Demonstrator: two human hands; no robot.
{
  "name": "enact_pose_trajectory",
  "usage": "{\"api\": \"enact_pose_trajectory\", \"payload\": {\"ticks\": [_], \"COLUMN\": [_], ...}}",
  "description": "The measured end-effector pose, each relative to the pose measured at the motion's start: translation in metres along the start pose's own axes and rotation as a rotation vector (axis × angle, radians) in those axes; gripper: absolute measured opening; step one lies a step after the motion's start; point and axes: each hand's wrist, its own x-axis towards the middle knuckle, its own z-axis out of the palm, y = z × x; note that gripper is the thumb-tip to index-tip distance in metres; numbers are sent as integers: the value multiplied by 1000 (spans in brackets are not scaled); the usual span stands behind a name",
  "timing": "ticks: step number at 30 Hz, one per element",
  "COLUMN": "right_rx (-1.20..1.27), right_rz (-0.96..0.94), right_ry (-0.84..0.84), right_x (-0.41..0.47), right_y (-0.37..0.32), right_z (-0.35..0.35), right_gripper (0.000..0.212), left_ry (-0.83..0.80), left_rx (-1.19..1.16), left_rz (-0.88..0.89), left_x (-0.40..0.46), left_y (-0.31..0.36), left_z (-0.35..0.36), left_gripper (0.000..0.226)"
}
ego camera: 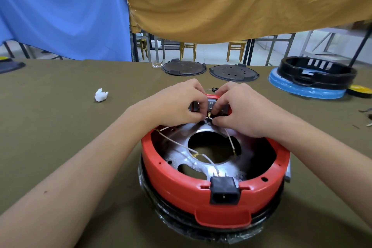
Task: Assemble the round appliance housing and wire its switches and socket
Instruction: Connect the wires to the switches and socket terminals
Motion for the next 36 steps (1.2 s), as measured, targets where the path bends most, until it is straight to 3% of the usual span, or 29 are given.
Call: {"api": "enact_pose_trajectory", "payload": {"ticks": [21, 30, 32, 36], "right_rx": [-10, -47, -60, -53], "right_rz": [14, 35, 33, 41], "right_ry": [-9, 9, 43, 77], "right_x": [-2, -1, -1, -1], "right_y": [-5, -6, -7, -8], "right_z": [-1, 0, 0, 0], "right_gripper": [9, 6, 17, 47], "left_ry": [1, 8, 28, 94], "left_rx": [16, 83, 141, 134], "left_rz": [17, 8, 7, -4], "left_x": [1, 0, 0, 2], "left_y": [0, 1, 0, 2], "left_z": [1, 1, 2, 0], "left_gripper": [29, 13, 10, 44]}}
